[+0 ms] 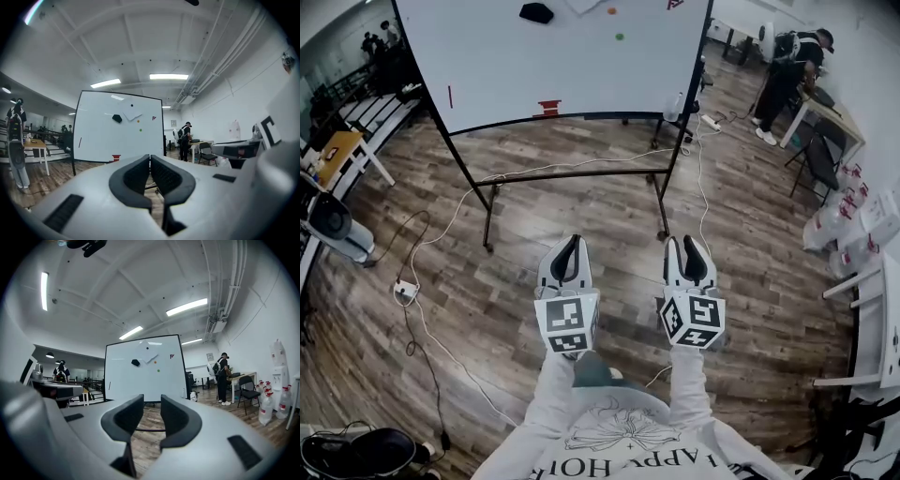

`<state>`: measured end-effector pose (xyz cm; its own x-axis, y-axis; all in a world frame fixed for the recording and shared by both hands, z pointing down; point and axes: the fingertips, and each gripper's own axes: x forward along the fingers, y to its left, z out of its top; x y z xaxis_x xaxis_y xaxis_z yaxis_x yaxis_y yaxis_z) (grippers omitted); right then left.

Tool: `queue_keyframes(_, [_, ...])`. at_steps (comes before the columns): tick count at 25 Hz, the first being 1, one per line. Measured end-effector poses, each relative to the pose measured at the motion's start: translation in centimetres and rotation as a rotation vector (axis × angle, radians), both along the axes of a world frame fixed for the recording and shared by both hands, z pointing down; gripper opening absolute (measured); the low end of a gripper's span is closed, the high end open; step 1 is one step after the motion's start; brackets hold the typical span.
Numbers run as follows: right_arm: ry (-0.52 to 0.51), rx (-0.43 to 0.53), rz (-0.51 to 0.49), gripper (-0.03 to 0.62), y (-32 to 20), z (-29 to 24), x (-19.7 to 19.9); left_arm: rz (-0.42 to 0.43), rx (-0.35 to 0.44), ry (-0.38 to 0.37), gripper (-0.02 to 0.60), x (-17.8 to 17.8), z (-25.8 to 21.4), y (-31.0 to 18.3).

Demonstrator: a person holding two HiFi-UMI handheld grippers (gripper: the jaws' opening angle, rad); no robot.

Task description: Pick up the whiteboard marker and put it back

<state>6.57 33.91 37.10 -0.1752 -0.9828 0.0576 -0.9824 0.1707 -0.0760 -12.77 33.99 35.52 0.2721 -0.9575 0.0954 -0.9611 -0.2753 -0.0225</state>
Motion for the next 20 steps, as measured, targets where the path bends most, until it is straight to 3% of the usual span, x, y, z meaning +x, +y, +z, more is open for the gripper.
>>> queue_keyframes(8, [-0.007,-0.021,0.023,0.098,-8.9,1.9,1.5,0.018,-0.018,-0.012,0.011,1.5,1.7,-9.5])
queue_keyframes(14, [-0.001,-0.021,0.054,0.098,-18.4,2.0,2.2,0.05,-0.035,-0.001,0.011,2.2,2.5,-19.5])
queue_keyframes(20, [-0.006,-0.004,0.088,0.1,-28.5,0.7,2.6,0.105,0.0,-0.002,0.011,3.4,0.9,-30.5])
